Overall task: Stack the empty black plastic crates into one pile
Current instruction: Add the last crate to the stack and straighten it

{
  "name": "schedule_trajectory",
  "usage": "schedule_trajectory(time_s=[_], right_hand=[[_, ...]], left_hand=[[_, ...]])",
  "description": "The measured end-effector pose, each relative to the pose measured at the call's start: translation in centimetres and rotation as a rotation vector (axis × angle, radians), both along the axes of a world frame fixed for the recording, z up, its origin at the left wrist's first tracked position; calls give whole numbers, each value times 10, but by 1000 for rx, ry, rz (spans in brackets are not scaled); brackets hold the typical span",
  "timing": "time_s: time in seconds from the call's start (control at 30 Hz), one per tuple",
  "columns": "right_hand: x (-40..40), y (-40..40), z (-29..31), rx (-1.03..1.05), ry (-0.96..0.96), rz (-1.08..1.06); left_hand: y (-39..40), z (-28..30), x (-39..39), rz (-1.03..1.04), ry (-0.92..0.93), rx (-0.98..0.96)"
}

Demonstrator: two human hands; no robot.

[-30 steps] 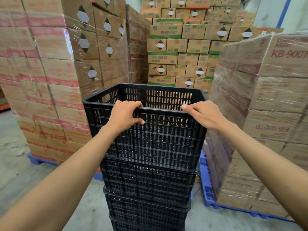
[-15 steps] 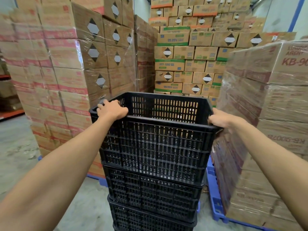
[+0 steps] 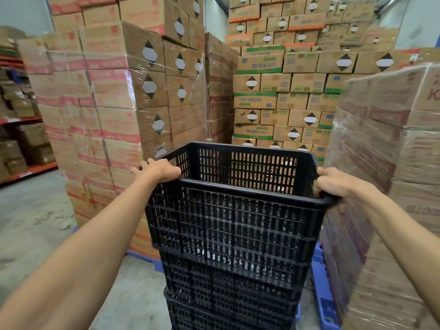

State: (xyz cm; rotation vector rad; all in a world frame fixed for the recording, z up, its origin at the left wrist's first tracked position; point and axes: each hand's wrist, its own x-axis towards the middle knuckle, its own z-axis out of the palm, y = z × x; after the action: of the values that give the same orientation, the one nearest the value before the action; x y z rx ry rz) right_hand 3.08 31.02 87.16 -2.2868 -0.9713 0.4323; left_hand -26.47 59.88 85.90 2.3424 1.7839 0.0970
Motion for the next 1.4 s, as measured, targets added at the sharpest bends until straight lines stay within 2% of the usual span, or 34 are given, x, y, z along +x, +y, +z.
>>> schedule_trajectory(time_s=[0.27,0.37,0.57,0.67,0.87,1.0,1.17,1.4], right_hand=[[5,3,-6,68,-123,-106],[16,11,-8,64,-148,-128],[12,21,-7,39,-174,-135],[12,24,-10,22,-229,-166],[1,24,-11,42,-158,-197],[5,28,-17,48,37,-345],[15,27,-17,35,106,-347],[15,26,-13,-12,145,-296]], left_hand=[[-22,-9,2,-45,-326,110],[-22,-8,7,-49,-370,115],[-8,-4,10,-92,-284,63],[1,-9,8,-131,-176,31],[9,-2,10,-133,-43,18],[22,1,16,-45,-106,59],[33,0,15,51,-114,67],[48,11,-8,-104,-39,102]])
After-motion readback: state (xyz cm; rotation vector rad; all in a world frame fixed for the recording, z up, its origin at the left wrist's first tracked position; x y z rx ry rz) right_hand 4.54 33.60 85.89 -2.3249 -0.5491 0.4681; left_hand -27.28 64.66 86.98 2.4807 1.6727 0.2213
